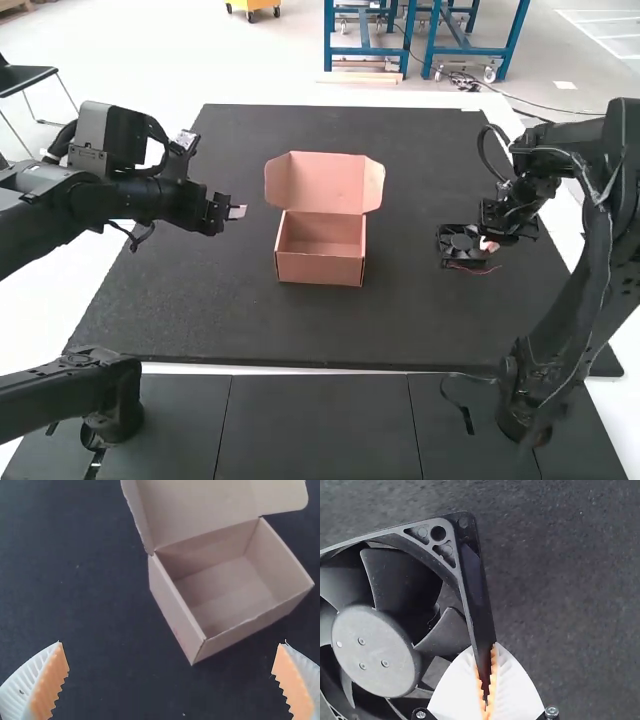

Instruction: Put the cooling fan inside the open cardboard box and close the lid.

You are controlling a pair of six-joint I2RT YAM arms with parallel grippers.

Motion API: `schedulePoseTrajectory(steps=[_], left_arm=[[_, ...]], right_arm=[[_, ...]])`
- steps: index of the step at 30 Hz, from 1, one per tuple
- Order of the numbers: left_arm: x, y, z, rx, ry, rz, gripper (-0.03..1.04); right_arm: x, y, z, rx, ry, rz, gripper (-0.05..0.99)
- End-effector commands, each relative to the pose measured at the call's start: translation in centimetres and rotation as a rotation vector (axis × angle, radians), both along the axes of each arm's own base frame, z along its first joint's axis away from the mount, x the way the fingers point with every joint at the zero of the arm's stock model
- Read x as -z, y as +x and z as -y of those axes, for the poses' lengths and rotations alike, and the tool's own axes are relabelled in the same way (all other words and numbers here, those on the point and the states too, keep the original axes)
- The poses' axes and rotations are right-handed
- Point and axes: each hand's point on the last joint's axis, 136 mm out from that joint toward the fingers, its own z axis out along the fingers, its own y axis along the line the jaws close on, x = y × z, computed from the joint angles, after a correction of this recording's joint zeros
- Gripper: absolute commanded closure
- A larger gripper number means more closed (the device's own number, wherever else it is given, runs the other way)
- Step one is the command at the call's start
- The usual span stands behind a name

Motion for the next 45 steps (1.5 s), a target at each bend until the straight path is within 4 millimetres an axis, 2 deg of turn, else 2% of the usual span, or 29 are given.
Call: schedulePoseTrajectory(steps=[1, 7, 13, 18, 22, 26, 29, 35, 39, 45], left_arm=[[-0.6, -0.5, -0.4, -0.002, 0.001, 0.034, 0.05], [-0.2, -1.3, -0.8, -0.013, 0.001, 0.034, 0.05], [0.1, -1.7, -0.9, -0.021, -0.005, 0.023, 0.05], [0.1, -1.7, -0.9, -0.025, -0.01, 0.019, 0.05], [0.2, -1.7, -0.9, -0.027, -0.012, 0.018, 0.05], [0.7, -1.8, -0.9, -0.032, -0.019, 0.007, 0.05], [0.8, -1.9, -1.0, -0.043, -0.034, 0.008, 0.05], [1.0, -2.0, -1.0, -0.058, -0.053, -0.001, 0.05], [0.9, -1.9, -1.0, -0.061, -0.059, 0.004, 0.05], [0.6, -1.7, -0.9, -0.061, -0.065, 0.016, 0.05]], right_arm=[[-2.9, 0.2, -2.3, 0.029, 0.079, 0.076, 0.96], [-5.6, -1.9, -4.0, 0.052, 0.11, 0.12, 0.96], [-6.6, -4.9, -5.5, 0.056, 0.144, 0.14, 0.96], [-5.9, -8.5, -6.5, 0.04, 0.158, 0.09, 0.96], [-5.4, -10.1, -7.4, 0.011, 0.168, 0.071, 0.96], [-5.1, -10.8, -9.1, -0.02, 0.187, 0.051, 0.96], [-5.4, -10.2, -10.8, -0.038, 0.21, 0.074, 0.96], [-5.7, -9.9, -15.2, -0.076, 0.269, 0.087, 0.96], [-5.5, -10.5, -18.0, -0.12, 0.299, 0.068, 0.96], [-5.5, -10.3, -20.1, -0.159, 0.32, 0.052, 0.96]])
